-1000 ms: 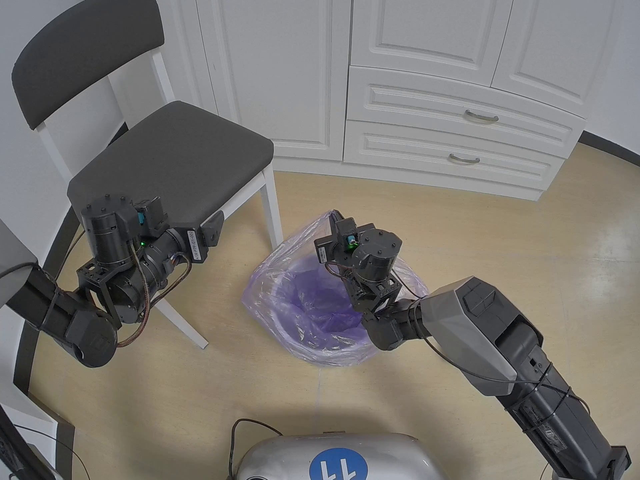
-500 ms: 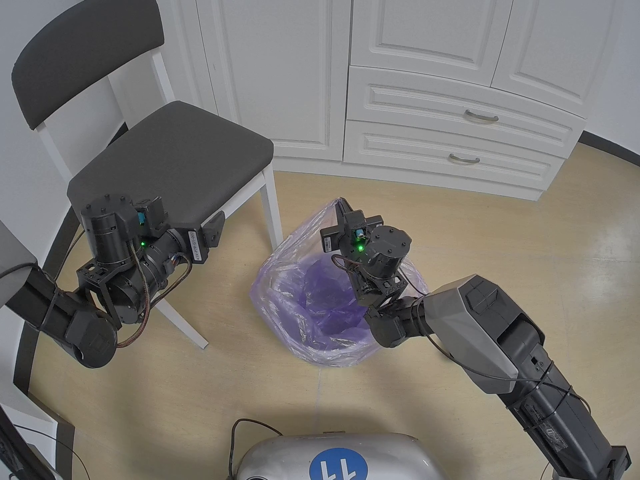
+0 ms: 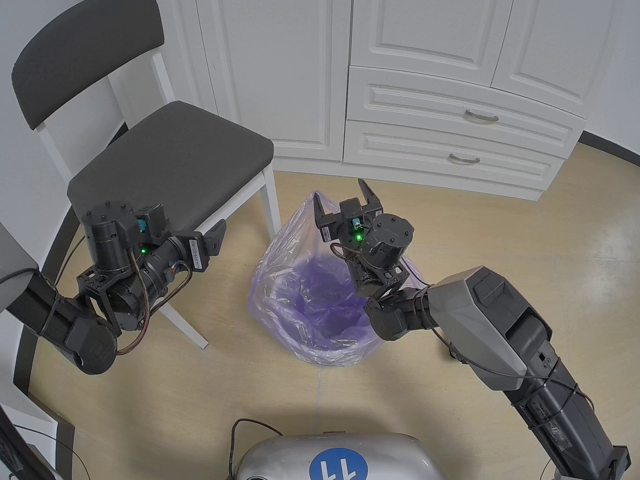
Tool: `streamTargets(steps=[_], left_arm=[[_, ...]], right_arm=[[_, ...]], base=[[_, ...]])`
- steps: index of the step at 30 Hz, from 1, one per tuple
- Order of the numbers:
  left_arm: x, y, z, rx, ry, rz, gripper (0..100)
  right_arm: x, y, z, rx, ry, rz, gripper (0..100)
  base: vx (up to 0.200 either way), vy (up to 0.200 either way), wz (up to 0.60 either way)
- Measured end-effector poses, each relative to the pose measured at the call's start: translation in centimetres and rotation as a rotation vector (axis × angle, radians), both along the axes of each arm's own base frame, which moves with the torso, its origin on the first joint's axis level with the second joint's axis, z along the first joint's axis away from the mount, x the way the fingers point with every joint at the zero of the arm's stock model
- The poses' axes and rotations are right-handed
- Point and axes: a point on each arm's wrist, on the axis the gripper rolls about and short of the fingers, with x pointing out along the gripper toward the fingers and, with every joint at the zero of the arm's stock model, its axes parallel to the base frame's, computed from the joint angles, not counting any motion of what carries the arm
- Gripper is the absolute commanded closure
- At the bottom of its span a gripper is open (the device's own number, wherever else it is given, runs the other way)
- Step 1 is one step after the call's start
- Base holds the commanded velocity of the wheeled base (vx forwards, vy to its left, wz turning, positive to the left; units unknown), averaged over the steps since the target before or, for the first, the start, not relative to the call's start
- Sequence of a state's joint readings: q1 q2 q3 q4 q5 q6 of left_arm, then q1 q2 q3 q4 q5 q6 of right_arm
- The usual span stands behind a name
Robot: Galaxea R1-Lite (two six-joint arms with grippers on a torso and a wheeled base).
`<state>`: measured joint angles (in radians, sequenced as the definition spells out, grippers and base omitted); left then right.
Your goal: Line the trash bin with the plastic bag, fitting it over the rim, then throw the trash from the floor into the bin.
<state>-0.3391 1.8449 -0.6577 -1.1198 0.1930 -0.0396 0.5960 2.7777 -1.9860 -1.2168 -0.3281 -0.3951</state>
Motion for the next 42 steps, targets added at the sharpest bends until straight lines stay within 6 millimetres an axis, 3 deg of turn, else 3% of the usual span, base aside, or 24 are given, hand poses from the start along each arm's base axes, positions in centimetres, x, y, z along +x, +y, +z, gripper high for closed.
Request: streamTargets(steps=[5, 9, 19, 24, 29, 33, 42], left_arm=[[-0.3, -0.1, 0.1, -0.012, -0.037, -0.015, 0], [-0.4, -0.1, 0.0, -0.014, -0.068, -0.031, 0], [-0.6, -0.4, -1.2, 0.034, -0.138, -0.065, 0], [-0.8, -0.8, -2.6, 0.102, -0.122, -0.089, 0], [-1.3, -2.5, -4.2, 0.157, -0.045, -0.153, 0], [-1.2, -4.0, -4.5, 0.111, 0.020, -0.188, 0], [1.7, -6.7, -2.2, 0.033, 0.233, -0.172, 0]], right_arm=[[-1.0, 0.0, 0.2, -0.037, 0.044, 0.011, 0], [-2.3, -0.3, -1.1, -0.117, 0.145, 0.038, 0], [-7.9, -3.8, -2.9, -0.277, 0.385, 0.101, 0], [-11.4, -6.2, -2.1, -0.214, 0.442, 0.140, 0], [-13.9, -8.3, 0.1, -0.021, 0.409, 0.173, 0], [-14.0, -9.6, 0.9, 0.016, 0.411, 0.141, 0], [-12.3, -10.3, 2.0, 0.006, 0.518, 0.040, 0]], base=[[0.000, 0.000, 0.00], [0.000, 0.000, 0.00], [0.000, 0.000, 0.00], [0.000, 0.000, 0.00], [0.000, 0.000, 0.00], [0.000, 0.000, 0.00], [0.000, 0.000, 0.00]])
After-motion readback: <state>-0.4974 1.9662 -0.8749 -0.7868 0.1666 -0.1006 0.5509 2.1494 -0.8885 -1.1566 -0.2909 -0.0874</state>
